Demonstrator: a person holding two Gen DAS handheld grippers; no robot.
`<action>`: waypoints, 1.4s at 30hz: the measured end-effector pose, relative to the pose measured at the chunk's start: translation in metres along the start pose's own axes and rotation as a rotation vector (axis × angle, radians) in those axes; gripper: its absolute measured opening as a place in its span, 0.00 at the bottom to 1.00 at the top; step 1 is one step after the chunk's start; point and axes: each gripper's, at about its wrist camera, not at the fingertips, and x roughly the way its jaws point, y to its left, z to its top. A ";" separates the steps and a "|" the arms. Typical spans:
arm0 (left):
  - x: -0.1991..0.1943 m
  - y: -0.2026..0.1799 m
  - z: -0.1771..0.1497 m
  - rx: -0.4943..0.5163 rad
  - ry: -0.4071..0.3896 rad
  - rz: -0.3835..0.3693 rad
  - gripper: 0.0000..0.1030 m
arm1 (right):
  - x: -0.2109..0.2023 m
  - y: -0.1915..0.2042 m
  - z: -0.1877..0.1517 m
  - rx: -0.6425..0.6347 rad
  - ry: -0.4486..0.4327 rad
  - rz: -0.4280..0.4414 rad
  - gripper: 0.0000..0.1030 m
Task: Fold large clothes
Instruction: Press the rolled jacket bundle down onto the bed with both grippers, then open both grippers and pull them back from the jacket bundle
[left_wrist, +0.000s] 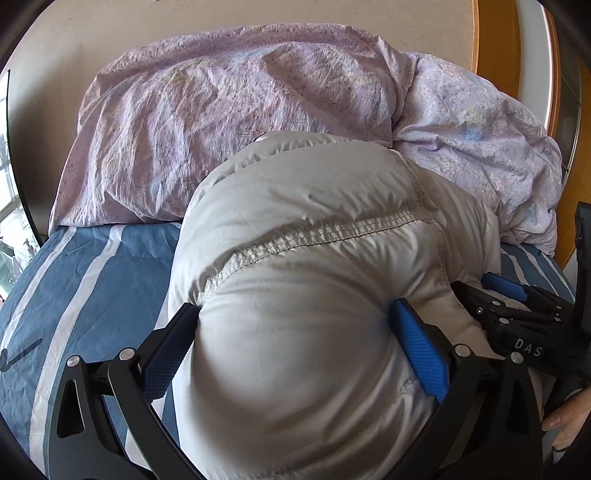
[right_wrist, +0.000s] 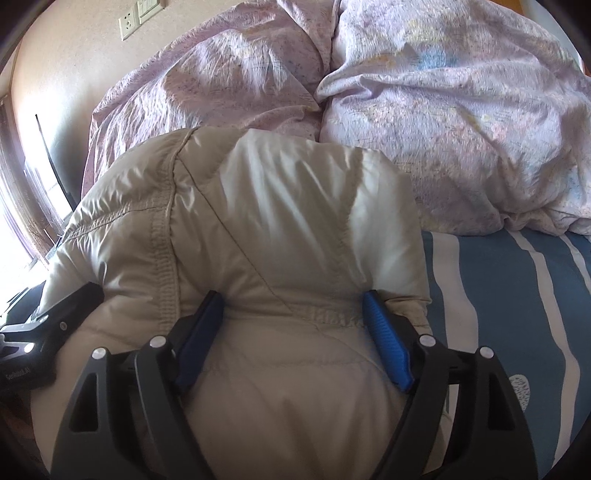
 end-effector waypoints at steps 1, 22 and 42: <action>-0.001 -0.001 0.001 0.007 0.004 0.008 0.99 | 0.000 0.001 0.001 -0.001 0.004 -0.007 0.75; -0.022 0.028 -0.021 -0.114 0.078 -0.135 0.99 | -0.042 0.003 -0.026 0.036 0.040 -0.043 0.79; -0.152 0.039 -0.086 -0.046 0.061 -0.076 0.99 | -0.186 0.035 -0.095 0.144 -0.061 -0.154 0.98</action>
